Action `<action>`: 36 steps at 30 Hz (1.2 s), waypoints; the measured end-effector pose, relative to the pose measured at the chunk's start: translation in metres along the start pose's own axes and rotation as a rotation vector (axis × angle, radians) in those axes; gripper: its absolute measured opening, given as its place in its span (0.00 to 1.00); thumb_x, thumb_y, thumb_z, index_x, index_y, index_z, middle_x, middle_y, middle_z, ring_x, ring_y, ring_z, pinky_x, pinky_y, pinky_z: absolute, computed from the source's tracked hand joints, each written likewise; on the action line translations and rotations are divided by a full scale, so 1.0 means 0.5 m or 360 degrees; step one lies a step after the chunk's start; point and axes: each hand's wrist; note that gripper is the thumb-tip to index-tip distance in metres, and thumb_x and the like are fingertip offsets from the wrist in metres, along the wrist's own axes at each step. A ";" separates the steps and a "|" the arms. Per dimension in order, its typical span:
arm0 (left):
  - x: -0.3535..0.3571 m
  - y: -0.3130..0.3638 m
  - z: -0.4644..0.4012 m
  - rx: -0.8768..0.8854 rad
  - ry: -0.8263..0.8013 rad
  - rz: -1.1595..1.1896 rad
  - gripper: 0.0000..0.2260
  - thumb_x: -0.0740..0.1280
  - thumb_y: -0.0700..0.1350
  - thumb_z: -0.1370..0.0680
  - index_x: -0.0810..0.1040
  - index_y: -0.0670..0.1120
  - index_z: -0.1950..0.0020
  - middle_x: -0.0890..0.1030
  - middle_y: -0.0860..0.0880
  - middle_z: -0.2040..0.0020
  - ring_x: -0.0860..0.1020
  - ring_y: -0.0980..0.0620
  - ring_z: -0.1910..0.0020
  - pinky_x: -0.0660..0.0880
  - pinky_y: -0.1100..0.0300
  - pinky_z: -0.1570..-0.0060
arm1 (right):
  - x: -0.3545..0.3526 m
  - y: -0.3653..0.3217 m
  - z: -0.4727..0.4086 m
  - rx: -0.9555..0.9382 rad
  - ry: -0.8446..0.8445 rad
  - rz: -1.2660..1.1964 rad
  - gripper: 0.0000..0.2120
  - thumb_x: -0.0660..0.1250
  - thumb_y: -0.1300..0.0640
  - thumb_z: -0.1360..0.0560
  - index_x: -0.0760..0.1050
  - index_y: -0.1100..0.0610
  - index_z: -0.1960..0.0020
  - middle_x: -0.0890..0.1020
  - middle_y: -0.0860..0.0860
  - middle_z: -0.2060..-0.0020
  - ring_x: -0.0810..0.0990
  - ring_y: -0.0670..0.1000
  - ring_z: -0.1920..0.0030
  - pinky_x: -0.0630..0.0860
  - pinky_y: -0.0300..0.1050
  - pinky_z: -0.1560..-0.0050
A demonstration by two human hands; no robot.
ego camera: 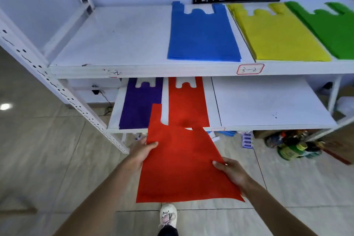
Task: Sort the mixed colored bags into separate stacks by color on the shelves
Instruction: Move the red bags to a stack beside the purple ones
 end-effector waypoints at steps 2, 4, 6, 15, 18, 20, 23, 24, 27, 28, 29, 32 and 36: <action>0.024 0.006 -0.050 0.0001 -0.0031 0.0007 0.13 0.67 0.39 0.22 0.76 0.45 0.38 0.82 0.43 0.43 0.81 0.50 0.55 0.77 0.57 0.54 | -0.017 -0.012 -0.050 0.0000 0.0020 0.0020 0.16 0.70 0.56 0.26 0.79 0.60 0.40 0.85 0.58 0.51 0.85 0.58 0.53 0.81 0.50 0.52; 0.044 0.027 -0.107 0.0043 -0.0023 -0.0004 0.13 0.66 0.40 0.22 0.75 0.46 0.37 0.80 0.45 0.44 0.80 0.51 0.55 0.76 0.59 0.54 | -0.031 -0.043 -0.106 -0.0032 0.0036 0.0036 0.15 0.69 0.57 0.26 0.79 0.59 0.40 0.86 0.56 0.53 0.86 0.55 0.56 0.82 0.47 0.55; 0.058 0.056 -0.188 0.0119 -0.0025 0.0006 0.16 0.66 0.41 0.22 0.74 0.46 0.34 0.80 0.46 0.41 0.79 0.49 0.50 0.76 0.56 0.49 | -0.044 -0.091 -0.179 -0.0102 0.0056 0.0017 0.13 0.68 0.60 0.25 0.79 0.62 0.42 0.86 0.52 0.61 0.86 0.49 0.65 0.81 0.39 0.65; 0.122 0.338 -0.546 0.0628 -0.0088 0.0215 0.10 0.67 0.44 0.22 0.77 0.46 0.41 0.80 0.49 0.53 0.79 0.54 0.59 0.79 0.62 0.66 | -0.066 -0.370 -0.516 -0.0865 0.0327 -0.0058 0.06 0.67 0.62 0.24 0.78 0.57 0.48 0.84 0.48 0.64 0.82 0.42 0.69 0.81 0.38 0.63; 0.133 0.382 -0.647 0.0815 -0.0059 0.0385 0.03 0.67 0.42 0.22 0.77 0.47 0.49 0.80 0.49 0.57 0.79 0.54 0.61 0.78 0.62 0.65 | -0.065 -0.403 -0.616 -0.1120 0.0391 -0.0087 0.04 0.67 0.62 0.24 0.79 0.54 0.51 0.84 0.46 0.62 0.82 0.43 0.64 0.81 0.41 0.54; 0.131 0.364 -0.715 0.0883 -0.0096 0.0412 0.12 0.65 0.47 0.21 0.74 0.49 0.38 0.81 0.48 0.47 0.82 0.52 0.52 0.81 0.57 0.60 | -0.066 -0.385 -0.684 -0.1156 0.0382 -0.0110 0.04 0.68 0.61 0.24 0.79 0.52 0.53 0.85 0.44 0.64 0.83 0.44 0.63 0.82 0.43 0.54; 0.136 0.273 -0.808 0.0731 -0.0202 0.0248 0.22 0.64 0.53 0.21 0.67 0.50 0.28 0.79 0.50 0.39 0.80 0.51 0.44 0.80 0.52 0.50 | -0.075 -0.301 -0.793 -0.1042 0.0354 -0.0111 0.05 0.68 0.60 0.24 0.79 0.56 0.49 0.85 0.45 0.65 0.84 0.44 0.65 0.80 0.42 0.59; 0.142 0.231 -0.843 0.0649 -0.0209 0.0186 0.22 0.64 0.52 0.21 0.67 0.49 0.27 0.78 0.48 0.37 0.79 0.50 0.42 0.79 0.50 0.45 | -0.080 -0.264 -0.828 -0.0967 0.0364 -0.0099 0.07 0.68 0.59 0.24 0.79 0.57 0.46 0.85 0.47 0.63 0.84 0.45 0.65 0.80 0.44 0.57; 0.159 0.100 -0.920 0.0423 -0.0107 0.0069 0.22 0.65 0.44 0.21 0.67 0.46 0.27 0.77 0.45 0.35 0.78 0.48 0.41 0.77 0.51 0.43 | -0.097 -0.153 -0.907 -0.0668 0.0325 -0.0004 0.16 0.68 0.55 0.24 0.76 0.60 0.38 0.84 0.55 0.51 0.84 0.52 0.55 0.79 0.55 0.46; 0.165 0.066 -0.925 0.0361 -0.0081 0.0019 0.22 0.65 0.41 0.21 0.66 0.46 0.27 0.76 0.45 0.35 0.78 0.48 0.42 0.77 0.53 0.44 | -0.104 -0.129 -0.914 -0.0551 0.0301 0.0075 0.20 0.67 0.52 0.24 0.74 0.59 0.35 0.82 0.57 0.45 0.83 0.56 0.49 0.77 0.57 0.42; 0.172 0.033 -0.932 0.0312 -0.0054 -0.0044 0.23 0.65 0.40 0.21 0.65 0.47 0.26 0.75 0.44 0.33 0.77 0.49 0.42 0.76 0.55 0.45 | -0.103 -0.104 -0.925 -0.0450 0.0269 0.0163 0.22 0.66 0.50 0.24 0.73 0.58 0.33 0.81 0.57 0.41 0.81 0.58 0.45 0.76 0.58 0.39; 0.190 -0.021 -0.947 0.0300 0.0065 -0.0096 0.23 0.64 0.38 0.21 0.65 0.47 0.26 0.72 0.44 0.30 0.75 0.48 0.37 0.73 0.55 0.40 | -0.103 -0.068 -0.951 -0.0300 0.0302 0.0269 0.21 0.63 0.50 0.21 0.70 0.56 0.30 0.77 0.55 0.36 0.77 0.58 0.39 0.73 0.53 0.38; 0.192 -0.022 -0.952 0.0423 0.0175 -0.0154 0.22 0.61 0.37 0.20 0.66 0.47 0.26 0.75 0.44 0.33 0.76 0.48 0.38 0.74 0.53 0.37 | -0.103 -0.075 -0.963 -0.0261 0.0363 0.0265 0.18 0.63 0.60 0.22 0.72 0.53 0.32 0.78 0.55 0.38 0.78 0.55 0.46 0.74 0.45 0.51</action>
Point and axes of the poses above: each hand's wrist, its own z-axis away from the middle knuckle, its own x-axis out of the palm, y = z × x
